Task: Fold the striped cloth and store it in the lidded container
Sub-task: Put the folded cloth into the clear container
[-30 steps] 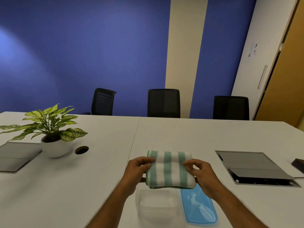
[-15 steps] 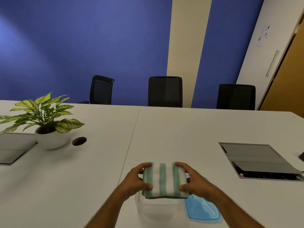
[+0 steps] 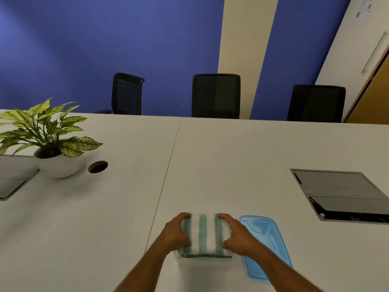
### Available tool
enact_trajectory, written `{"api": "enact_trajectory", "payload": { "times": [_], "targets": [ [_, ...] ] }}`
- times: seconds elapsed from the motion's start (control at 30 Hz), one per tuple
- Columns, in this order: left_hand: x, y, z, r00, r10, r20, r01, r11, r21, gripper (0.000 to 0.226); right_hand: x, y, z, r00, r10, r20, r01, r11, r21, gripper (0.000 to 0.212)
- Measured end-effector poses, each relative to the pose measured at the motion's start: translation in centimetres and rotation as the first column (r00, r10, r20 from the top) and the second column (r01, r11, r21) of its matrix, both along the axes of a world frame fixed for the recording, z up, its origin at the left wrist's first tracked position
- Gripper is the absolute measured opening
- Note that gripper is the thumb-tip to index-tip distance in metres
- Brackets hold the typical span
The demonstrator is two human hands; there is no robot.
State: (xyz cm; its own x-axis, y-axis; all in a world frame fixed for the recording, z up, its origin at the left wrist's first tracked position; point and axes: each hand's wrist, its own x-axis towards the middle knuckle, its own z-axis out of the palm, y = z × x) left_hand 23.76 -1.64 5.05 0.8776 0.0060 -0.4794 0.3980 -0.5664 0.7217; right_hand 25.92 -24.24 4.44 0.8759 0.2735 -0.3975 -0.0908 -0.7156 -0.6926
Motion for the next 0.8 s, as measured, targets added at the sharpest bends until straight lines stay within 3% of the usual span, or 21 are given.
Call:
{"api": "enact_trajectory", "payload": {
  "times": [0.37,0.63,0.8],
  "targets": [
    [2.1,-3.0,-4.0,0.986,-0.101,-0.132,0.136,0.947,0.290,0.074,1.4,3.2,-4.4,0.994,0.046,-0.094,-0.071,0.958,-0.279,0.082],
    [1.3,-3.6,-6.0,0.977,-0.148,-0.152,0.194,0.914,0.358,0.084,1.0,4.2,-6.0,0.994,0.025,-0.109,-0.059,0.947,-0.315,0.073],
    [1.0,-4.4,-5.9,0.970,-0.181,-0.165,0.233,0.885,0.403,0.095,1.0,4.2,-5.8,0.993,0.010,-0.114,-0.045,0.951,-0.305,0.079]
  ]
}}
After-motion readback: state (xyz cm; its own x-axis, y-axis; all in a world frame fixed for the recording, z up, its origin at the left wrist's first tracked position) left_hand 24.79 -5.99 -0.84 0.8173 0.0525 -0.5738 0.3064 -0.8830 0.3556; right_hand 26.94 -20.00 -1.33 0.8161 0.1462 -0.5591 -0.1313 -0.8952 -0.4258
